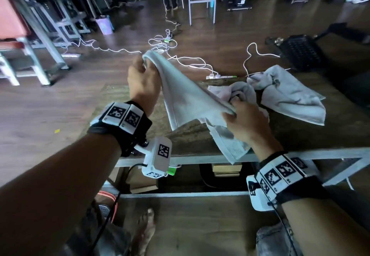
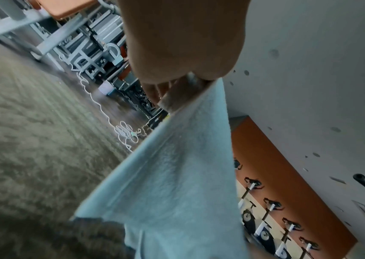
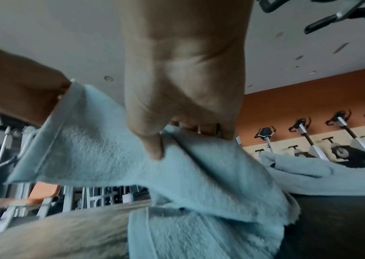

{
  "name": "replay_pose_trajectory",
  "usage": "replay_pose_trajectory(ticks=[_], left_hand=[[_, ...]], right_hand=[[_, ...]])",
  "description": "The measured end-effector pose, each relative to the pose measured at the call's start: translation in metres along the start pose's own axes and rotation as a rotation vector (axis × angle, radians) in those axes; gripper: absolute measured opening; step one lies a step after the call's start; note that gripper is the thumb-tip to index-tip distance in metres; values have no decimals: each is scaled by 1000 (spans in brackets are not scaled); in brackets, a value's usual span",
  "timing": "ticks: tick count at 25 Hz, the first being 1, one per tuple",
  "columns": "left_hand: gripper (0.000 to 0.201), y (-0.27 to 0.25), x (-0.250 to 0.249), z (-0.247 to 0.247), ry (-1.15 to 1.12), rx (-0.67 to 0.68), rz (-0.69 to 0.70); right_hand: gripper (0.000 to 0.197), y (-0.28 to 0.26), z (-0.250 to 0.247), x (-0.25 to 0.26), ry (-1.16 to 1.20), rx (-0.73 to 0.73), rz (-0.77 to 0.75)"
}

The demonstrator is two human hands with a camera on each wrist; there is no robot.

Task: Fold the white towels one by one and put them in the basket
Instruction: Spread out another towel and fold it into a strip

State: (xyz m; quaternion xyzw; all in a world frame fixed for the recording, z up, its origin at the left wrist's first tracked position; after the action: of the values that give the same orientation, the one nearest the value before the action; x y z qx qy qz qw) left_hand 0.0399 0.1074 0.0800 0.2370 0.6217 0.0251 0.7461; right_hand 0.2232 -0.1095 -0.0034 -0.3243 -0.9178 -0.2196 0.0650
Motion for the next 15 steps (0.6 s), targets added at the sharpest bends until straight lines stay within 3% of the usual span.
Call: replay_pose_trajectory(ticks=[2, 3, 5, 7, 8, 10, 12, 13, 15], left_hand=[[34, 5, -6, -22, 376, -43, 33], [44, -3, -11, -21, 540, 18, 85], [60, -44, -18, 6, 686, 305, 240], [69, -89, 1, 33, 753, 586, 202], [70, -100, 14, 38, 800, 649, 169], [50, -100, 23, 36, 767, 605, 164], [31, -86, 17, 22, 545, 466, 164], [28, -78, 16, 14, 455, 409, 129], [24, -60, 9, -2, 367, 301, 85]], right_hand=[[21, 2, -13, 7, 318, -121, 39], [19, 2, -18, 13, 411, -157, 56], [16, 3, -22, 31, 551, -168, 34], [9, -1, -23, 55, 654, -114, -30], [8, -3, -25, 68, 700, -90, -76], [14, -6, -29, 84, 802, -49, -155], [34, -6, -14, 86, 832, 89, -152], [47, -7, 1, 83, 786, 206, -135], [59, -16, 36, 76, 422, 423, -214]])
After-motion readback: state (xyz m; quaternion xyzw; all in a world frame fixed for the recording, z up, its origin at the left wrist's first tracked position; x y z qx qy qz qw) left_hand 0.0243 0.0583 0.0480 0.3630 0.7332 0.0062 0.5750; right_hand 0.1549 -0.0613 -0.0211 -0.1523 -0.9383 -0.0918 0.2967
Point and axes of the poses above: each hand's wrist, its own y-axis towards the middle knuckle, its own z-axis out of the palm, x = y × z, the point moved 9 cm from there along y, towards the middle knuckle, and after that the axes turned 13 degrees about -y, right-handed, at the moved point
